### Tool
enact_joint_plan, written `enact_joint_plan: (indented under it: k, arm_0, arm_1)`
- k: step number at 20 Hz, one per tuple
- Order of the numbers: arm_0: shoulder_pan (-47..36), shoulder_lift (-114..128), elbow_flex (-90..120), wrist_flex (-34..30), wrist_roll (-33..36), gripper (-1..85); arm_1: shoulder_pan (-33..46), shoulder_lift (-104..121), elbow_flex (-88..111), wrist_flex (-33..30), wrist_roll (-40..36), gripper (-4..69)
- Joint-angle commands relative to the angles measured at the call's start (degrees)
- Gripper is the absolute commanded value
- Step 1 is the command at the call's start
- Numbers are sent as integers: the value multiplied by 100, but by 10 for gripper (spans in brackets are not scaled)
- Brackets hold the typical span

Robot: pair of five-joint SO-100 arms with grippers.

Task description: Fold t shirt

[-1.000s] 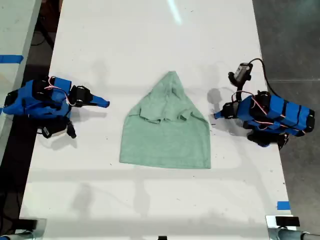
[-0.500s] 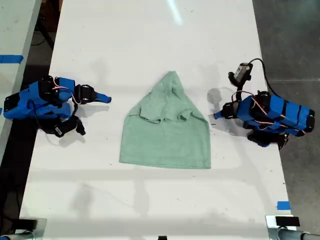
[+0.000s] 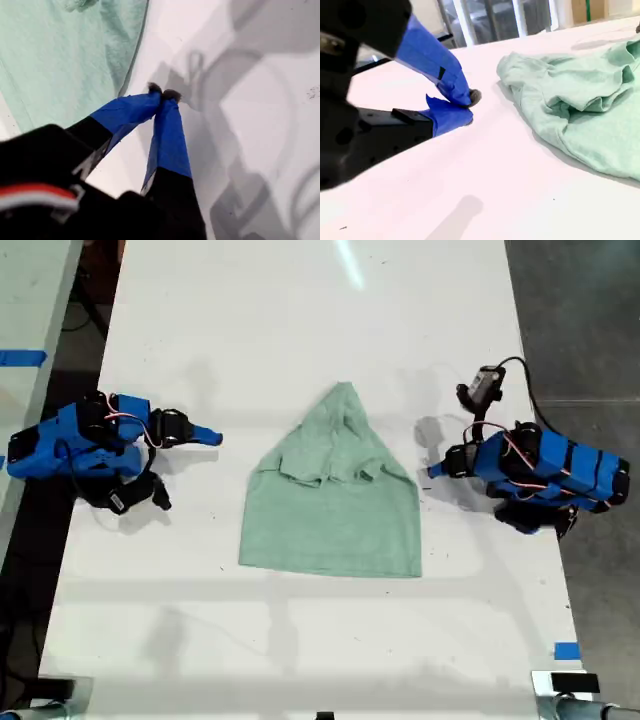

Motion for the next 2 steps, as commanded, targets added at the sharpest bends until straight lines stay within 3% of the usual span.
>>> enact_joint_plan:
  k: [1,2]
  arm_0:
    - [-70,44,-18,-105,35,-2]
    - [-70,44,-18,-105,35,-2]
  arm_1:
    - [35,53,193,-26,18,8]
    - [35,53,193,-26,18,8]
